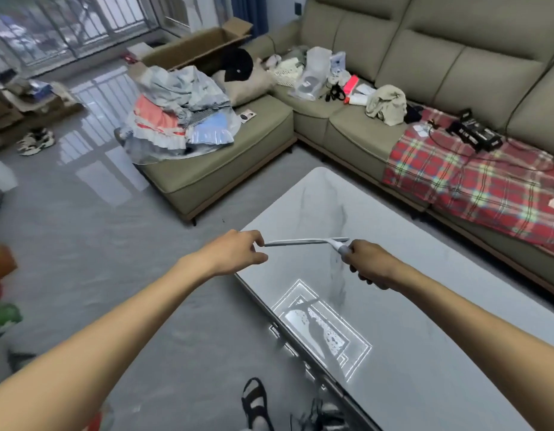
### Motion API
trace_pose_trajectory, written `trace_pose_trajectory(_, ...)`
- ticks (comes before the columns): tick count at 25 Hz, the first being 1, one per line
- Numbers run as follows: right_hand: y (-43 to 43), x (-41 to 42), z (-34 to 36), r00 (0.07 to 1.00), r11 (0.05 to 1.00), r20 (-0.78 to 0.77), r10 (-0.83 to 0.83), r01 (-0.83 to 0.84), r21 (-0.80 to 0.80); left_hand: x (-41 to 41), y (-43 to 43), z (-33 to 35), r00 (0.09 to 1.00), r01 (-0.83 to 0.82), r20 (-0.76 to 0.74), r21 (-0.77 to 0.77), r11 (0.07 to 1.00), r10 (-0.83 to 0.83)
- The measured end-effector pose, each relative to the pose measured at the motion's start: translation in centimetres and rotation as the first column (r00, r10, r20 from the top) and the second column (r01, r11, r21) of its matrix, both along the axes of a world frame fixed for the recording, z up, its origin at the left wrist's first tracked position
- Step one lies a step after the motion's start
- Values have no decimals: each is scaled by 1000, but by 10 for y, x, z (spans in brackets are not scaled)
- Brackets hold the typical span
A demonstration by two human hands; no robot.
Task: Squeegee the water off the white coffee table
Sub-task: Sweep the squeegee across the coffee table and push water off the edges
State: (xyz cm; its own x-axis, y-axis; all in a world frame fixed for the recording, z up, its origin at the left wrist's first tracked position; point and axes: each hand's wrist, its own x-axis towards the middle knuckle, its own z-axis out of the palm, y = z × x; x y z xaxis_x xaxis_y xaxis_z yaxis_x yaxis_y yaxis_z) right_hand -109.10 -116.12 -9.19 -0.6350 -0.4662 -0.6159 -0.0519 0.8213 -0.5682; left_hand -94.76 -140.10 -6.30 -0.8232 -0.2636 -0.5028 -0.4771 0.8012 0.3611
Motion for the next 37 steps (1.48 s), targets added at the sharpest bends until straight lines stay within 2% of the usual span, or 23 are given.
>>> trace_pose_trajectory(7, -64, -106, -56, 967, 967, 25, -253, 254, -26, -140, -90, -75, 997, 29, 73, 80, 996, -34)
trace_pose_trajectory(11, -101, -183, -119, 911, 915, 90, -402, 404, -5, -221, -127, -145, 990, -23, 137, 105, 994, 9)
trace_pose_trajectory(14, -132, -234, -166, 885, 890, 98, -455, 456, 12, -272, -151, -212, 980, -40, 197, 101, 994, 20)
trace_pose_trajectory(17, -158, -281, -232, 909, 909, 4, -416, 416, 32, -316, -165, -301, 967, 19, 252, 33, 999, -27)
trace_pose_trajectory(21, -185, -342, -315, 943, 950, -203, -263, 290, 115, -351, -174, -425, 934, 152, 338, -84, 985, -116)
trace_pose_trajectory(23, -200, -382, -337, 922, 961, -332, -199, 250, 119, -362, -175, -461, 937, 112, 337, -47, 993, -89)
trace_pose_trajectory(25, -222, -422, -361, 904, 964, -387, -183, 241, 108, -367, -174, -491, 933, 74, 351, 23, 997, -77)
trace_pose_trajectory(31, -265, -457, -407, 926, 974, -358, -122, 181, 137, -370, -168, -521, 906, 133, 399, 51, 990, -142)
trace_pose_trajectory(37, -209, -396, -403, 932, 971, -362, 30, 60, 233, -383, -165, -520, 858, 124, 494, 70, 990, -142)
